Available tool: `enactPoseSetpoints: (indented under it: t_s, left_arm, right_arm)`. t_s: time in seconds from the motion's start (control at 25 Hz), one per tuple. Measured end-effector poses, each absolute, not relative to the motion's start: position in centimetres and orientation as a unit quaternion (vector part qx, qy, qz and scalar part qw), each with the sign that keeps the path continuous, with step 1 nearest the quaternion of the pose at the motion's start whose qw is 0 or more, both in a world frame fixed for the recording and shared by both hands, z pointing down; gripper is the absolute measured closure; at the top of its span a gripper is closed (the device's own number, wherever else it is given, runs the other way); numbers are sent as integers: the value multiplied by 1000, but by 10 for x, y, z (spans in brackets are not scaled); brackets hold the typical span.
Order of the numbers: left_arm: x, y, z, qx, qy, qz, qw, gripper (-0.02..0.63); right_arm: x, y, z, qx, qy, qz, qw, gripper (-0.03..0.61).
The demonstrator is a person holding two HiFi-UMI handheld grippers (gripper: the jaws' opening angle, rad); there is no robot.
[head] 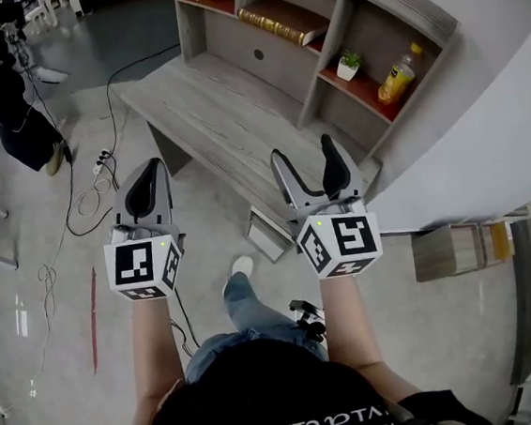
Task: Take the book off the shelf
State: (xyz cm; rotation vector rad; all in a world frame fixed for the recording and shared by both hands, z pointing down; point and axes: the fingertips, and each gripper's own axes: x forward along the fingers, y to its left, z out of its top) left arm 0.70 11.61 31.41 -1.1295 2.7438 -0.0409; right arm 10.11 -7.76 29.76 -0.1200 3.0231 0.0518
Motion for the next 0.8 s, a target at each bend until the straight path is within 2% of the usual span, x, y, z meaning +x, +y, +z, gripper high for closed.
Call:
enactPoseSetpoints:
  t_s: [0.8]
  left_arm:
    - [-205, -10, 292, -443, 893, -9, 77, 603]
  right_arm:
    - [-89, -182, 290, -91, 995, 1, 41, 216]
